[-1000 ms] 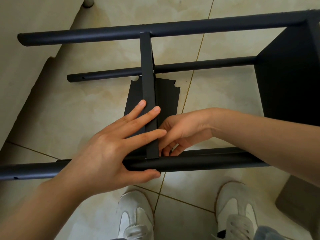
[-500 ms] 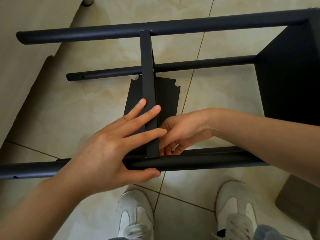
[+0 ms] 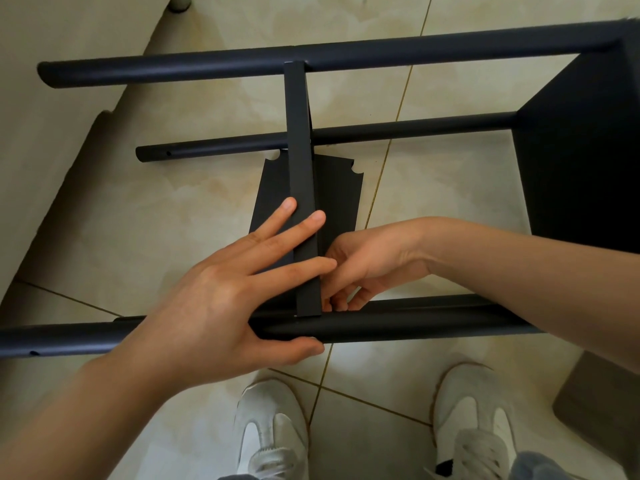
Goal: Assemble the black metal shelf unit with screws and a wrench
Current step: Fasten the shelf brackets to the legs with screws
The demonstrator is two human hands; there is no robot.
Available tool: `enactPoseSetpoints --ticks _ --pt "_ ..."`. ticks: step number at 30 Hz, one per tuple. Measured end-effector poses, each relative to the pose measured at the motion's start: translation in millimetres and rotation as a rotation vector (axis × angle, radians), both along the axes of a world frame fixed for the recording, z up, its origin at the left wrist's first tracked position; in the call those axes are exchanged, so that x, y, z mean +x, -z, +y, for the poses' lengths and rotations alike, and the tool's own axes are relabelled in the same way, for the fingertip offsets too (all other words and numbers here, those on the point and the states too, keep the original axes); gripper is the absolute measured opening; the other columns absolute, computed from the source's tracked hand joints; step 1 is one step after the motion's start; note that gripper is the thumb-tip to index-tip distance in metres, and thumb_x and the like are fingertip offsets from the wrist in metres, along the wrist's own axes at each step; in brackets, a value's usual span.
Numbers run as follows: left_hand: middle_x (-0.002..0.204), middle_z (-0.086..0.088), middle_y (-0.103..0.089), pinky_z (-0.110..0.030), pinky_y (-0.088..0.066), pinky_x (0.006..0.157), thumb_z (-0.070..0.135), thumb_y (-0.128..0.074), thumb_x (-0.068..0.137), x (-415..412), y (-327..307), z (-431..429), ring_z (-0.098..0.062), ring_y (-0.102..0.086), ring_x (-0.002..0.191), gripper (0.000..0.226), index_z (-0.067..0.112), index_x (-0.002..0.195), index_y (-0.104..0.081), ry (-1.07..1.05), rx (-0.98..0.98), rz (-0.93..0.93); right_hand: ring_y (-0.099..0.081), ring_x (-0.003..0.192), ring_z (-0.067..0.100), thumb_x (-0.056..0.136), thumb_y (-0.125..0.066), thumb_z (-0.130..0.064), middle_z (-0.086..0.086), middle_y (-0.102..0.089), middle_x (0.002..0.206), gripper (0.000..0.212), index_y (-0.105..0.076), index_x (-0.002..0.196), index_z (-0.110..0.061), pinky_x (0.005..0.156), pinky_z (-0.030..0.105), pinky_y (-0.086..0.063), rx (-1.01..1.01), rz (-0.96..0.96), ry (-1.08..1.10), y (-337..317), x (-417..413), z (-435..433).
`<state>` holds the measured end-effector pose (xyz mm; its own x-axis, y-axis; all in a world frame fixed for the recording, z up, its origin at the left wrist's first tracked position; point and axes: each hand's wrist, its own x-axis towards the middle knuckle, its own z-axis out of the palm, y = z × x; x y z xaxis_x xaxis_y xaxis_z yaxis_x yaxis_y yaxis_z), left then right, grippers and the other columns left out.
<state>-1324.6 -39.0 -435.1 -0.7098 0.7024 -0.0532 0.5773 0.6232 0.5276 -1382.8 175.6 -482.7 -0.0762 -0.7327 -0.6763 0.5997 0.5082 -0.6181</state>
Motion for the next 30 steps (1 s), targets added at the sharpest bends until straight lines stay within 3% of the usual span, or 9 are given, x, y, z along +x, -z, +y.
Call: enactPoseSetpoints --ticks 7,12,30 --pt "0.163 0.006 -0.031 -0.037 -0.036 0.110 0.065 -0.062 0.080 0.3 -0.5 -0.9 -0.015 -0.016 0.154 0.069 0.028 0.139 -0.058 -0.005 -0.003 -0.006 -0.064 0.076 0.013 0.097 -0.058 -0.013 0.001 -0.069 0.082 0.010 -0.068 0.096 -0.011 0.073 0.023 -0.053 0.006 -0.010 0.018 -0.1 2.9 -5.4" --pt "0.163 0.006 -0.031 -0.039 -0.038 0.109 0.065 -0.062 0.080 0.2 -1.2 -0.2 -0.016 -0.016 0.154 0.069 0.028 0.139 -0.059 -0.002 -0.004 -0.004 -0.061 0.077 0.014 0.094 -0.061 -0.011 0.003 -0.070 0.084 0.011 -0.071 0.089 -0.011 0.078 0.027 -0.049 -0.013 -0.029 0.042 -1.0 -0.1 -0.1" --pt "0.163 0.005 -0.031 -0.041 -0.039 0.108 0.065 -0.061 0.081 0.1 -1.4 -0.2 -0.017 -0.016 0.155 0.069 0.028 0.139 -0.058 0.004 -0.010 -0.001 -0.062 0.077 0.014 0.097 -0.057 -0.012 0.003 -0.068 0.085 0.010 -0.067 0.098 -0.009 0.075 0.025 -0.053 -0.017 -0.041 0.044 -0.2 3.5 -3.0"
